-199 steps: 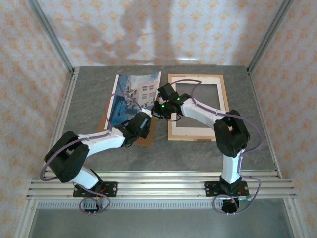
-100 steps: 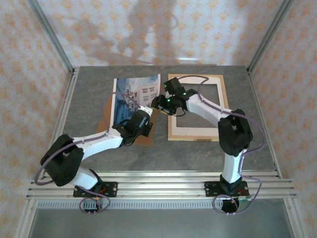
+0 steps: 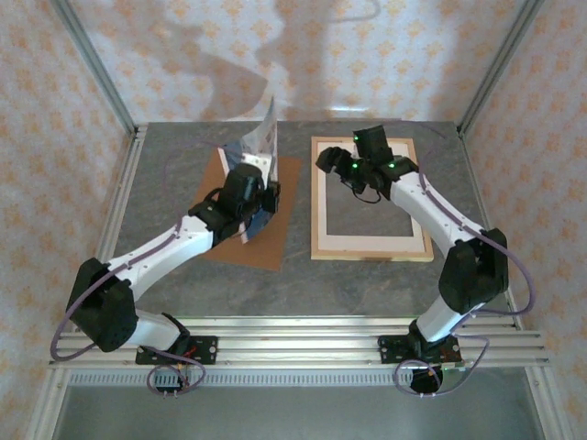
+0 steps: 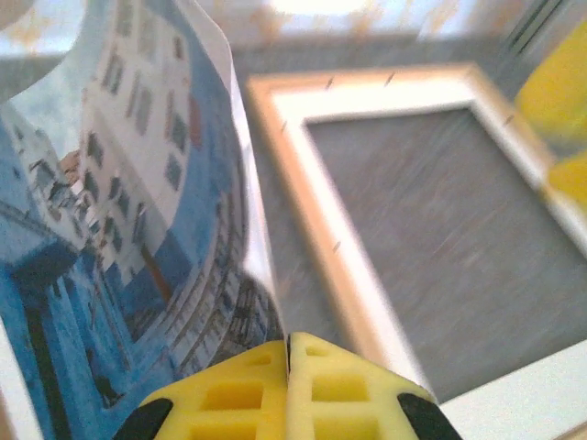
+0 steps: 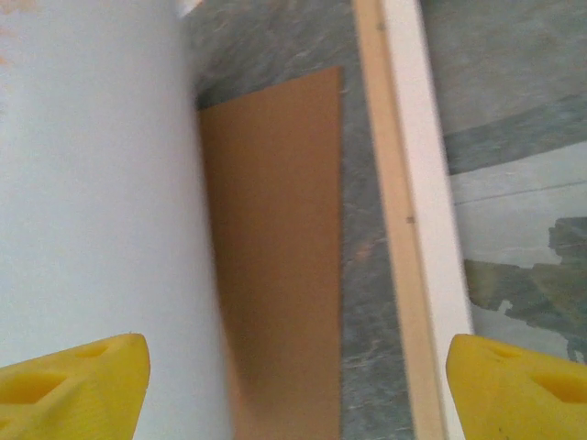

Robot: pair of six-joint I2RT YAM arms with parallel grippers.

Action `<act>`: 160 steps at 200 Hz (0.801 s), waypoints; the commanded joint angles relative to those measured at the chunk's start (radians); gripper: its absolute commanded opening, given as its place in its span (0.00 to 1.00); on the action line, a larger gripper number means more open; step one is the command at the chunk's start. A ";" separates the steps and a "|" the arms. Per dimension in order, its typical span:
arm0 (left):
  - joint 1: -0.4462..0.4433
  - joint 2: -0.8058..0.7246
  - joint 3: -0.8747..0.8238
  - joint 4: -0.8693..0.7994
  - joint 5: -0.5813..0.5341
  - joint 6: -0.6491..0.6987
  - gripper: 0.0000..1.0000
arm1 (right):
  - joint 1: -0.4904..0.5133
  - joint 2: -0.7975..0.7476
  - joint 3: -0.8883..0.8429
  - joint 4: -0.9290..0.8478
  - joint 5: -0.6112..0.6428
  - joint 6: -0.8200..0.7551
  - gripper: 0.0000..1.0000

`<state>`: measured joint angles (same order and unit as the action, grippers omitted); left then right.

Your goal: Put the photo into the frame

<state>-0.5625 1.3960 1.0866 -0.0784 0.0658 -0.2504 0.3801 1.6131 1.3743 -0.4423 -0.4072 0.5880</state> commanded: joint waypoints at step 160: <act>-0.019 -0.122 -0.465 0.589 0.041 -0.580 0.00 | -0.126 -0.088 -0.266 0.069 0.053 -0.008 0.84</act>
<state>-0.5819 1.3323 0.6815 0.4606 0.2085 -0.7094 0.2543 1.4929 1.1316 -0.4408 -0.2935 0.5888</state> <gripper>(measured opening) 0.051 0.843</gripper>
